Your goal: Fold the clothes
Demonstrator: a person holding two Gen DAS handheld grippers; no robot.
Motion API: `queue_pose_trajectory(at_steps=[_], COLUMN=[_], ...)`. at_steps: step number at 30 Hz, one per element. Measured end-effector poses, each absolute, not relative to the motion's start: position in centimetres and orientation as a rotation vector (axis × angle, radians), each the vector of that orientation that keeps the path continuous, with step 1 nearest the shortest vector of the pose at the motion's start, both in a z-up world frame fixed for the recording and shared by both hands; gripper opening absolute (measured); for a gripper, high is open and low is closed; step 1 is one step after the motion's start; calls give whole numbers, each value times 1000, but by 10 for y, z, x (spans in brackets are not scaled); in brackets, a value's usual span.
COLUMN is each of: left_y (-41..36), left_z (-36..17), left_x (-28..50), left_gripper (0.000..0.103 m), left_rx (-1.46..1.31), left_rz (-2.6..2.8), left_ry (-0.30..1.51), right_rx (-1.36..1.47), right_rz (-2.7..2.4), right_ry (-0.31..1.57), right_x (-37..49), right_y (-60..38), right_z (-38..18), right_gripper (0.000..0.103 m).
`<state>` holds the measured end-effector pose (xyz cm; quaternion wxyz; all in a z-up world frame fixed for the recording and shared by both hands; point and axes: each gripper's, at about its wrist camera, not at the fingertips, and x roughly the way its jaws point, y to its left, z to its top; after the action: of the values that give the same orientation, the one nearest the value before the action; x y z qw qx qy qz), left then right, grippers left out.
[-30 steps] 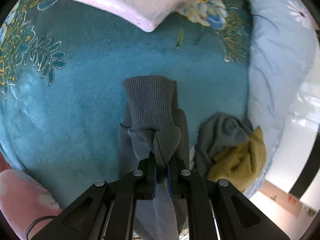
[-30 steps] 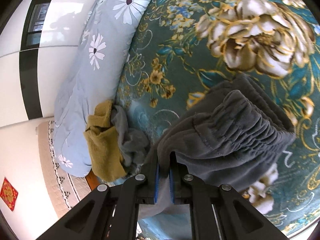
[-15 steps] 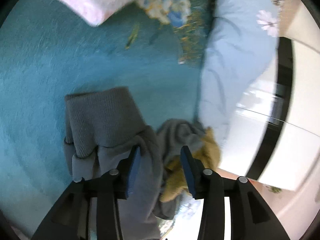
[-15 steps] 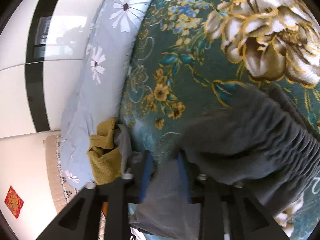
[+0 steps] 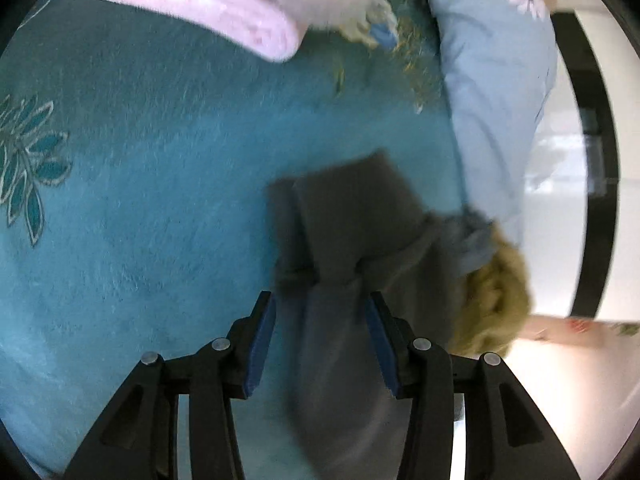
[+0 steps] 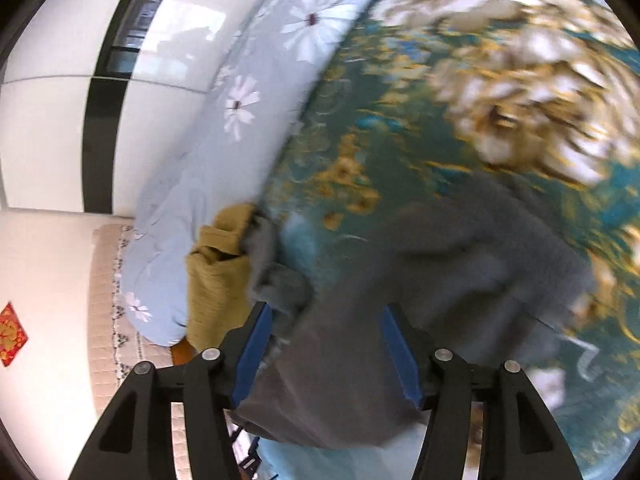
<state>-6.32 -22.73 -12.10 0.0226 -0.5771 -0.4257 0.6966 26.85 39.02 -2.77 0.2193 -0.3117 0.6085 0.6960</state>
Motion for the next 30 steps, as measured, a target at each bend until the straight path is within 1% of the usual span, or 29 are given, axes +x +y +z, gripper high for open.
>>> queue_pose_trajectory(at_steps=[2,4,6,7,11,12,14,16,18,21,23,25,27,28,30], left_y=[-219,-211,-205,-203,-210,-210,-209,-208,-209,-211,-213,-216,-218,-219,-218], left_z=[-124,-123,-123,-123,-126,-125,-124,-123,-123,-122,-121,-117,-108,-103,-90], left_x=[-65,-70,-77,-79,-88,-90,-93,-95,-96,-97,-98,-96,-93,-90,-83], left_gripper=[55,56,56,56,57,57,57,56,55,48,36,28,25,24,23], left_rx=[-1800,-1837,-1861,-1868,-1867,-1865,-1853,-1840,-1838,-1833,-1836,-1843,-1834,-1821,-1787], left_rz=[2204,2279,2326,2333,2341,2345,2356,2362,2355,2344,2337,2338,2346,2350,2357], left_ry=[-1246,-1112,-998,-974,-973,-967,-948,-939,-965,-1004,-1031,-1059,-1076,-1079,-1080], right_rx=[-864,-870,-877,-880,-796,-759,-726,-711,-686,-640,-635,-597,-577,-587,-615], right_rz=[1893,1852,1793,1764,1672,1662,1652,1631,1599,1566,1562,1556,1550,1557,1580], right_ry=[1627,1585,1604,1613,1750,1774,1786,1779,1788,1802,1808,1825,1834,1828,1811], right_x=[294,314,328,335,346,345,341,336,334,328,324,323,322,321,317], right_y=[388,386,384,383,382,384,387,390,390,389,390,391,391,392,396], right_z=[-31,-38,-54,-62,-95,-101,-108,-118,-127,-127,-124,-120,-115,-111,-102], right_gripper=[61,64,66,66,68,71,74,74,74,74,73,70,51,50,40])
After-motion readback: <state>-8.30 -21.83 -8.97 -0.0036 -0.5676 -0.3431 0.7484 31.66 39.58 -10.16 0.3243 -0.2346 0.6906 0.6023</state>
